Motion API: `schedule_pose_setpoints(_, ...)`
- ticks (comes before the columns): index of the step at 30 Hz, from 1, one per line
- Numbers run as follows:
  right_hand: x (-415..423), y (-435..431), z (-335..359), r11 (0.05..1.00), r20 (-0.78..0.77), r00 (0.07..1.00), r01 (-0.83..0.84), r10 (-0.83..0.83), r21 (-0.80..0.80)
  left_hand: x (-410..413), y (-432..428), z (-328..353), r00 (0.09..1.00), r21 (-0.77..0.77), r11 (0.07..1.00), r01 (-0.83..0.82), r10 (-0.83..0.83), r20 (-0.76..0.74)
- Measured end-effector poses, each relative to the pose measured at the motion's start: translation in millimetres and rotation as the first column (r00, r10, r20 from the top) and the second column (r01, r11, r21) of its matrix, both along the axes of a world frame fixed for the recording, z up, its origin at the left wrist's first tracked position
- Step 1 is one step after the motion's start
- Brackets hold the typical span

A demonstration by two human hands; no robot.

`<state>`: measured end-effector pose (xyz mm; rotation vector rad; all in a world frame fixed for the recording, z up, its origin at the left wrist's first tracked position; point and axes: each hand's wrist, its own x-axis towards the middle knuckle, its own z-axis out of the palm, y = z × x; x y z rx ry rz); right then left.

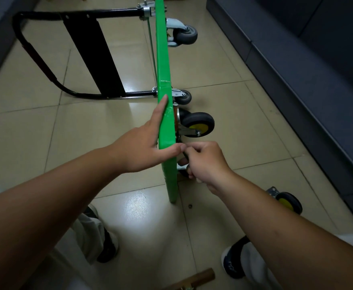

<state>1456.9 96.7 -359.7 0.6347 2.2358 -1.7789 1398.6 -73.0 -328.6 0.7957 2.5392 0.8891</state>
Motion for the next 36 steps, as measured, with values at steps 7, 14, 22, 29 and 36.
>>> schedule_pose_setpoints(7, 6.4, 8.0, 3.3, 0.994, 0.010, 0.995, -0.096, 0.097, -0.051, -0.3, 0.7, -0.1, 1.000, -0.010, 1.000, 0.001, -0.001, 0.010)
schedule_pose_setpoints(14, 2.7, 8.5, 5.3, 0.971, -0.033, 0.985, -0.171, 0.167, -0.165, 0.2, 0.3, 0.2, 1.000, -0.014, 1.000, 0.002, -0.001, 0.010)
schedule_pose_setpoints(22, -3.6, 7.5, -0.6, 0.965, -0.012, 0.985, -0.169, 0.170, -0.201, 1.2, 0.6, 0.6, 1.000, -0.029, 1.000, -0.009, 0.009, 0.000)
schedule_pose_setpoints(29, 12.3, 6.1, -41.7, 0.980, -0.136, 0.973, -0.196, 0.189, -0.041, 2.1, 0.3, 1.4, 1.000, -0.010, 1.000, -0.018, 0.018, 0.007)
schedule_pose_setpoints(36, 9.0, 8.2, -74.3, 0.985, -0.286, 0.948, -0.161, 0.137, -0.064, -2.2, -2.1, -0.9, 1.000, -0.012, 1.000, -0.007, 0.007, 0.000)
